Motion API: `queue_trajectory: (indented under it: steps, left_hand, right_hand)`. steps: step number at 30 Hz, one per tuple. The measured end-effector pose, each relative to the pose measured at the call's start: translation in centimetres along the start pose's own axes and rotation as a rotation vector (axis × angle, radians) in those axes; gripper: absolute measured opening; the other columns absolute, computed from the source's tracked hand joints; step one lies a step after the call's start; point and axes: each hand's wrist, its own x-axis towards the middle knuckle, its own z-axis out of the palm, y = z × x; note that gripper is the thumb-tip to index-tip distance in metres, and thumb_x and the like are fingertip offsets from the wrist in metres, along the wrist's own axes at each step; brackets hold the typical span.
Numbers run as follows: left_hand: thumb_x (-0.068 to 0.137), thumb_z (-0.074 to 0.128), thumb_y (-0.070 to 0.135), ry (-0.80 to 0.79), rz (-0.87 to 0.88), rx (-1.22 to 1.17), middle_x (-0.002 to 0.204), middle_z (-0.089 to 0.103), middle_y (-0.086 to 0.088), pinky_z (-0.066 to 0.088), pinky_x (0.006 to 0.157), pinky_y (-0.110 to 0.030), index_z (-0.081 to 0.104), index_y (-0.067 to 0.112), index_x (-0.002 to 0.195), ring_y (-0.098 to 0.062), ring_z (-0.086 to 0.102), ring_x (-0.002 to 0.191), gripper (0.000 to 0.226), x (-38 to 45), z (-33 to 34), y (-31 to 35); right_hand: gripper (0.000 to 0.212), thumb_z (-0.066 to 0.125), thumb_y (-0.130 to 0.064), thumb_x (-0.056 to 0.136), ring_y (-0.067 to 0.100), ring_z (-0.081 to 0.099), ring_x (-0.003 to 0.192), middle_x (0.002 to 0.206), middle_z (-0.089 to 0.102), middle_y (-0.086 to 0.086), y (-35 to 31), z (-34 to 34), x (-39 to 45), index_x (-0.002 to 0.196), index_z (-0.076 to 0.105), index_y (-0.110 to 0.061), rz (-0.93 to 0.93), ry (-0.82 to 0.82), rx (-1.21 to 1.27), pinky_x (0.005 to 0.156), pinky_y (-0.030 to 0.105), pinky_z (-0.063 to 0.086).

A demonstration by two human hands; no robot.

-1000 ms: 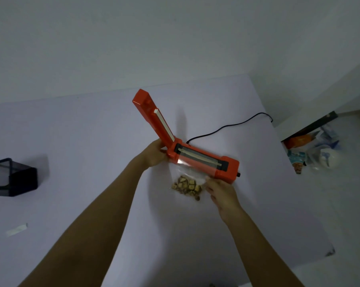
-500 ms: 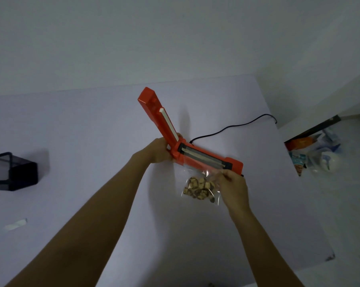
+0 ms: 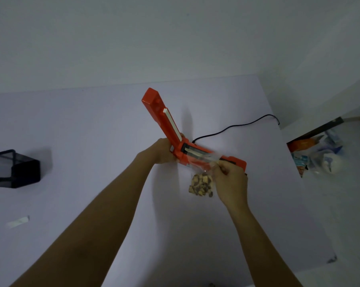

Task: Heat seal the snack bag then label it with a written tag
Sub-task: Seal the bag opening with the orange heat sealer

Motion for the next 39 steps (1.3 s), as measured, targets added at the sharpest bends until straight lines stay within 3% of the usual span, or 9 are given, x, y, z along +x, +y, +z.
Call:
queue_trajectory:
  steps: [7,11,15,24,28,30,33,36,39]
  left_hand:
    - [0.078,0.075,0.016,-0.002,0.0,0.005,0.13,0.054,-0.012,0.048,0.099,-0.046,0.043,0.017,0.133,-0.031,0.053,0.118,0.064,-0.1,-0.1,0.4]
    - [0.077,0.075,0.015,-0.011,-0.01,0.005,0.131,0.052,-0.012,0.048,0.099,-0.043,0.042,0.017,0.135,-0.03,0.051,0.119,0.067,0.0,-0.1,0.4]
    - [0.077,0.075,0.012,-0.016,-0.01,0.0,0.132,0.052,-0.012,0.049,0.096,-0.043,0.042,0.017,0.135,-0.031,0.051,0.119,0.067,0.0,-0.1,0.3]
    - [0.076,0.077,0.017,-0.017,0.01,0.008,0.132,0.052,-0.013,0.049,0.097,-0.044,0.042,0.018,0.136,-0.032,0.051,0.12,0.069,0.0,-0.1,0.2]
    - [0.079,0.074,0.017,-0.024,-0.001,0.014,0.136,0.049,-0.014,0.045,0.102,-0.045,0.039,0.017,0.139,-0.032,0.049,0.123,0.069,0.0,0.0,0.2]
    - [0.081,0.072,0.018,-0.013,-0.011,0.026,0.139,0.047,-0.014,0.04,0.107,-0.045,0.037,0.017,0.14,-0.032,0.046,0.127,0.068,-0.1,0.1,0.2]
    - [0.088,0.064,0.022,0.059,-0.094,-0.042,0.144,0.043,-0.014,0.035,0.108,-0.042,0.025,0.018,0.145,-0.034,0.045,0.128,0.069,-1.1,1.4,0.0]
    - [0.089,0.06,0.015,0.259,-0.348,-0.111,0.148,0.036,-0.018,0.041,0.106,-0.042,0.007,0.011,0.15,-0.033,0.044,0.13,0.081,-3.5,3.8,-0.8]
    - [0.088,0.056,0.006,0.366,-0.336,-0.26,0.132,0.052,-0.012,0.048,0.093,-0.029,0.037,0.01,0.138,-0.024,0.053,0.116,0.053,-7.3,5.6,-0.8]
  right_hand:
    - [0.021,0.06,-0.02,0.092,0.001,0.052,0.048,0.056,0.059,-0.01,-0.9,0.2,-0.5,0.075,0.07,-0.016,-0.058,-0.005,-0.039,0.047,0.008,0.039]
    - [0.029,0.06,-0.02,0.092,0.004,0.046,0.045,0.05,0.053,-0.006,-0.9,0.3,-0.7,0.066,0.066,-0.009,-0.072,0.006,-0.069,0.048,0.017,0.038]
    - [0.024,0.059,-0.019,0.092,0.012,0.053,0.047,0.052,0.058,-0.001,-1.4,0.4,-1.2,0.073,0.071,-0.009,-0.095,0.022,-0.059,0.048,0.024,0.045]
    - [0.02,0.058,-0.022,0.093,0.018,0.064,0.063,0.065,0.067,0.003,-1.9,-0.5,-1.7,0.084,0.074,-0.013,-0.097,0.012,-0.077,0.056,0.025,0.05]
    - [0.019,0.056,-0.023,0.094,0.005,0.064,0.066,0.072,0.065,-0.008,-1.6,-1.3,-2.2,0.085,0.071,-0.016,-0.089,-0.01,-0.063,0.051,0.013,0.052]
    - [0.018,0.057,-0.022,0.093,0.007,0.065,0.065,0.073,0.067,-0.007,-1.2,-1.8,-2.3,0.083,0.071,-0.017,-0.089,-0.02,-0.018,0.049,0.013,0.05]
    - [0.016,0.058,-0.021,0.093,0.007,0.068,0.067,0.077,0.07,-0.002,-0.5,-2.7,-2.6,0.084,0.072,-0.022,-0.036,-0.079,0.173,0.05,0.016,0.051]
    - [0.018,0.058,-0.016,0.093,0.02,0.072,0.074,0.081,0.074,0.005,0.2,-3.2,-2.9,0.083,0.072,-0.021,0.064,-0.181,0.381,0.06,0.038,0.059]
    - [0.016,0.055,-0.015,0.094,0.022,0.073,0.084,0.09,0.074,0.009,0.7,-3.0,-3.1,0.092,0.071,-0.013,0.139,-0.306,0.502,0.065,0.036,0.06]
